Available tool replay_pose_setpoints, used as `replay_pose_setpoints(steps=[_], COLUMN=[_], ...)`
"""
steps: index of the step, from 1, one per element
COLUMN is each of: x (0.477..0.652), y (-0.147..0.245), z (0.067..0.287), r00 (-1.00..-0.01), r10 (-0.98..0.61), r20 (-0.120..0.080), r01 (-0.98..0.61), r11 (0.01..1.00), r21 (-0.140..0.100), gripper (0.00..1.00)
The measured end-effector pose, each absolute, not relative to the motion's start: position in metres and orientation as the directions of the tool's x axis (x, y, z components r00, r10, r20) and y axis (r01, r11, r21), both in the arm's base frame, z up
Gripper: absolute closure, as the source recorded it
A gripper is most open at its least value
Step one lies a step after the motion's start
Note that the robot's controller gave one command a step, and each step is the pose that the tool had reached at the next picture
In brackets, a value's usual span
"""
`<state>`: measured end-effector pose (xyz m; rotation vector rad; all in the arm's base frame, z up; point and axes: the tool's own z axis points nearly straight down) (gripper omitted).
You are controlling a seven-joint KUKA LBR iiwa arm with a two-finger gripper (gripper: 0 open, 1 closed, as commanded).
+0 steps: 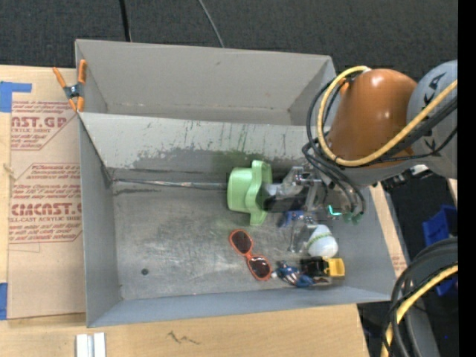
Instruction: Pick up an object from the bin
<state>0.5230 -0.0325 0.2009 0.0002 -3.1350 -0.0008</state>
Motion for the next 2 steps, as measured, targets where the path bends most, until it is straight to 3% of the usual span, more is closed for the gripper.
replay_pose_setpoints(steps=[1, 2], x=[0.525, 0.541], y=[-0.032, -0.022], z=[0.205, 0.189], r00=[-1.0, -0.999], r10=[-0.001, -0.052], r20=[-0.001, -0.007], r01=[-0.001, -0.052], r11=[1.0, 0.999], r21=[0.0, -0.003], gripper=[0.0, 0.0])
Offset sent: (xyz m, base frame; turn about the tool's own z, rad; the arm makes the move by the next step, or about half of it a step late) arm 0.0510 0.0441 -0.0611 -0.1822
